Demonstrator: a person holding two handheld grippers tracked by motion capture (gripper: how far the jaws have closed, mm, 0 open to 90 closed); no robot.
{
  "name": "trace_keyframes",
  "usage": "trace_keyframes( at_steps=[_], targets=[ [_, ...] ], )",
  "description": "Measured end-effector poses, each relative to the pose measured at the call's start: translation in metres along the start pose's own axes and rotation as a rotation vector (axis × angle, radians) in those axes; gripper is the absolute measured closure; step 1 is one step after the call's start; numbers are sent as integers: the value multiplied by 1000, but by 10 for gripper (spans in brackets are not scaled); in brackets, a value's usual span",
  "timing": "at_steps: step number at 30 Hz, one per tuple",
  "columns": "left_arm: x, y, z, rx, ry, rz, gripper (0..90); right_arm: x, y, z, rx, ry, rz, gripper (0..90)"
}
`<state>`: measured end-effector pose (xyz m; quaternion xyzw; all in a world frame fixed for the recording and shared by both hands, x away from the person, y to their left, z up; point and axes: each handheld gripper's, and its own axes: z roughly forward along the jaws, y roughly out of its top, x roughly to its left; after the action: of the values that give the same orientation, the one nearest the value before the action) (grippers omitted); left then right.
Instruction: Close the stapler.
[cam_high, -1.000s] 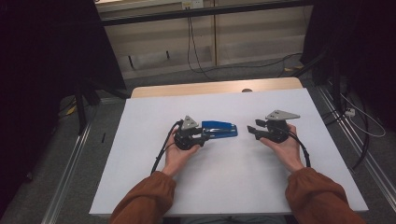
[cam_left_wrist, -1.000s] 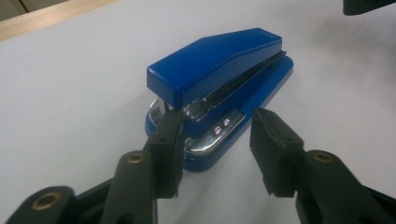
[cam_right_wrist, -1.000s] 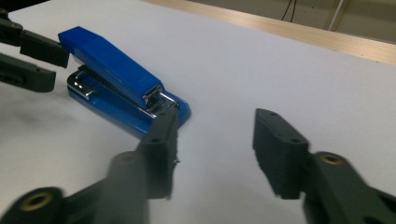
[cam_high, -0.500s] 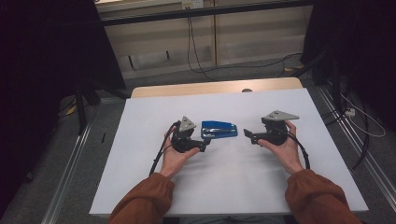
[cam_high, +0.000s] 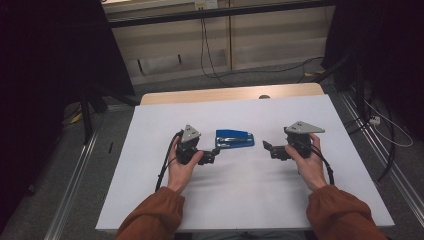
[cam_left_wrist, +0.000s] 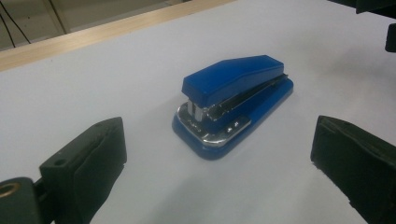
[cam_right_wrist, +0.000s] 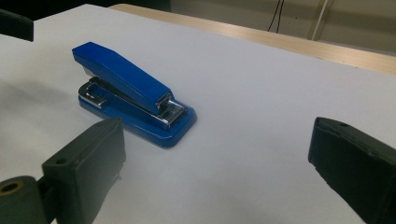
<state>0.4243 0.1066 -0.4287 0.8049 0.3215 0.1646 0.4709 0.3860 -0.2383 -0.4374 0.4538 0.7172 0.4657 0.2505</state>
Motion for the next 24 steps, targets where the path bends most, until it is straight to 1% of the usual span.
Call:
trace_keyframes(
  at_steps=[2, 4, 6, 8, 10, 11, 12, 14, 16, 18, 19, 21, 23, 24],
  targets=[
    [0, -2, -5, 0, -1, 2, 37, 1, -1, -5, -9, -5, -11, 41],
    [1, -3, -9, 0, 2, 1, 37, 2, -3, -8, -19, -6, -12, 38],
    [1, -3, -13, -6, 6, -4, 37, 2, -5, -10, -17, -7, -13, 36],
    [1, -5, -18, -24, 24, -4, 37, 2, -6, -12, -25, -24, -16, 37],
    [2, -8, -24, -28, 38, -15, 37, 4, -6, -16, -49, -38, -18, 36],
    [3, -10, -26, -38, 44, -23, 37, 5, -6, -18, -58, -42, -22, 36],
    [3, -11, -29, -49, 45, -21, 37, 6, -6, -20, -67, -47, -18, 35],
    [3, -15, -35, -77, 65, -20, 37, 8, -5, -22, -77, -46, -17, 32],
    [3, -16, -40, -96, 60, -35, 36, 10, -6, -23, -76, -48, -20, 31],
    [3, -17, -45, -103, 69, -34, 36, 11, -8, -24, -80, -43, -19, 26],
    [2, -19, -48, -100, 77, -41, 36, 11, -9, -25, -81, -43, -15, 25],
    [2, -22, -52, -88, 89, -44, 36, 12, -9, -28, -80, -53, -15, 25],
    [2, -24, -56, -87, 104, -34, 36, 12, -10, -31, -87, -62, -16, 25],
    [1, -25, -57, -92, 111, -41, 36, 12, -11, -32, -89, -66, -19, 25]
  ],
)
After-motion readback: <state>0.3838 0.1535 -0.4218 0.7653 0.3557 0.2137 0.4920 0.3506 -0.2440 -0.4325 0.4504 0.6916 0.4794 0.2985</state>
